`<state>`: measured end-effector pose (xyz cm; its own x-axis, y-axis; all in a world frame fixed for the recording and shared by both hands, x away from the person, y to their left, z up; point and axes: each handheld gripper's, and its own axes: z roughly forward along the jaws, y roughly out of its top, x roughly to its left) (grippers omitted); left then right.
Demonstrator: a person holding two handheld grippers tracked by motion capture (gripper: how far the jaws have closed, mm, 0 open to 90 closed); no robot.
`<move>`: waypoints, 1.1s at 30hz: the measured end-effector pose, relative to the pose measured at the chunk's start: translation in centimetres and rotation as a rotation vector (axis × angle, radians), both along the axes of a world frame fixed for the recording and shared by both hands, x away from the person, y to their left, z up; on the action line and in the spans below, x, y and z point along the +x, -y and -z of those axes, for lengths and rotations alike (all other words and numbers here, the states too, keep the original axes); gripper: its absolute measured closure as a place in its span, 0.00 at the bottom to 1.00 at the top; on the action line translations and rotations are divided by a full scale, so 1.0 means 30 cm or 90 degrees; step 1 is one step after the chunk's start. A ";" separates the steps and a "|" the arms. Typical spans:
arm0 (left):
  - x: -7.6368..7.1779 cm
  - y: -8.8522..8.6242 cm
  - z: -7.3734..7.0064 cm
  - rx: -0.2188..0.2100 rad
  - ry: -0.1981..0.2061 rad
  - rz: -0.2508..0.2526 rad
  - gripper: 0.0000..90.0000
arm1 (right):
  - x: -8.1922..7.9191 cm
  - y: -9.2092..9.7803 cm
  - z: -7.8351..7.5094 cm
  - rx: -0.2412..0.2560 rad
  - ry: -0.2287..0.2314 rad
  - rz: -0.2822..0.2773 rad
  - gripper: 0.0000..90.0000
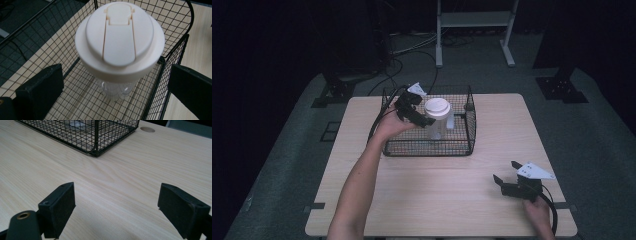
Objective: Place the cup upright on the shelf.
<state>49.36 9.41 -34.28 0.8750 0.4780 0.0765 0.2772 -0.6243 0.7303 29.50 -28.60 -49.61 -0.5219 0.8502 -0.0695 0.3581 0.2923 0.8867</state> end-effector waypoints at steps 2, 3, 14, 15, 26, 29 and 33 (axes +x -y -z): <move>-0.006 -0.015 0.001 0.001 -0.003 -0.004 0.00 | 0.000 -0.001 0.000 -0.001 0.000 0.000 0.15; -0.009 -0.022 0.001 -0.001 -0.004 -0.003 0.00 | 0.000 -0.001 0.000 -0.001 0.000 0.000 0.15; -0.061 -0.071 -0.011 -0.010 0.001 0.001 0.00 | -0.001 -0.002 0.000 -0.002 -0.001 0.002 0.15; -0.069 -0.075 -0.012 -0.014 0.004 0.001 0.00 | -0.001 -0.002 0.001 -0.002 -0.001 0.002 0.15; -0.150 -0.110 -0.028 -0.029 0.016 0.023 0.00 | -0.002 -0.005 0.001 -0.006 -0.004 0.005 0.15; -0.169 -0.113 -0.031 -0.028 0.016 0.030 0.00 | -0.002 -0.006 0.001 -0.008 -0.003 0.005 0.15; -0.192 -0.116 -0.026 -0.026 0.016 0.038 0.00 | -0.001 -0.007 0.001 -0.012 -0.001 0.005 0.15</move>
